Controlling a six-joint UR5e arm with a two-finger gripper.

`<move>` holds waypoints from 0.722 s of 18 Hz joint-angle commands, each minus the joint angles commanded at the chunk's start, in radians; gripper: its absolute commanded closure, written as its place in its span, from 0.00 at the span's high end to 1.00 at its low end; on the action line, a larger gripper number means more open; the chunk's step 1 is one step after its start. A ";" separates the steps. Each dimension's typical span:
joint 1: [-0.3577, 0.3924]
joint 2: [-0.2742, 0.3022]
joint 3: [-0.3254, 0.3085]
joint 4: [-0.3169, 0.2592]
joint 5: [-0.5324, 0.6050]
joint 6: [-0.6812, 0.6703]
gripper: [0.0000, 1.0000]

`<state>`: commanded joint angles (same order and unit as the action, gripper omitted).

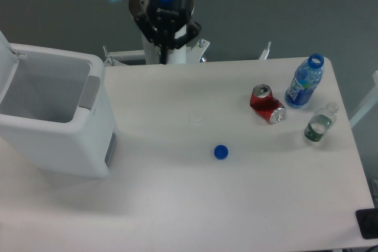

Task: Close the trash can

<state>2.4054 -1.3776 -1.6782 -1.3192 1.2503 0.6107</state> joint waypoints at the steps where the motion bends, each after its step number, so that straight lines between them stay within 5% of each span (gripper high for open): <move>1: -0.014 0.006 0.003 0.003 -0.012 -0.028 0.03; 13: -0.157 0.095 0.051 0.006 -0.101 -0.221 0.04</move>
<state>2.2489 -1.2826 -1.6276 -1.3131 1.1491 0.3897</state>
